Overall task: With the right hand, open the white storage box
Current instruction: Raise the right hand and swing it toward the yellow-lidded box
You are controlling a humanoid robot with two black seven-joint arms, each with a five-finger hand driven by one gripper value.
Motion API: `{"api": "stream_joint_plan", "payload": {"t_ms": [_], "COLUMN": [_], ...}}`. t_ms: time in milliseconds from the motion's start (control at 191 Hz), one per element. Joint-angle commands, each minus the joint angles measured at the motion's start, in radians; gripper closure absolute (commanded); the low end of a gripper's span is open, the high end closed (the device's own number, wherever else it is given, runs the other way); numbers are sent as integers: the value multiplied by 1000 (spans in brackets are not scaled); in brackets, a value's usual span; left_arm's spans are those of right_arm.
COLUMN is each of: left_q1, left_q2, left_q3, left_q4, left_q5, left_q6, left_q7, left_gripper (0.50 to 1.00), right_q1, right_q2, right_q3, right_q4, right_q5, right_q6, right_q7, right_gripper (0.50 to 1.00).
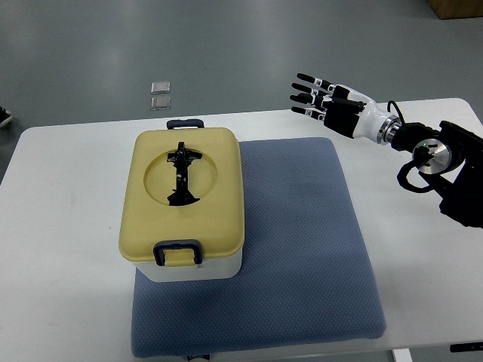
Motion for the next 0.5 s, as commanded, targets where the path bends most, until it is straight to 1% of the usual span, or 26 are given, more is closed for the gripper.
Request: {"api": "stream_joint_plan", "payload": {"t_ms": [0, 493], "left_q1": [0, -2], "left_q2": [0, 0], "left_q3": [2, 2], "left_q4": [1, 7], "left_q5": [0, -2], "left_q6": [0, 2], "left_q7": [0, 0], "left_gripper": [500, 500], "right_q1": [0, 12], "right_q2": [0, 2], "right_q3": [1, 4], "right_q4": [0, 1], "right_q5": [0, 0], "right_q6": [1, 1], "right_q7": [0, -1], "right_gripper": [572, 572]}}
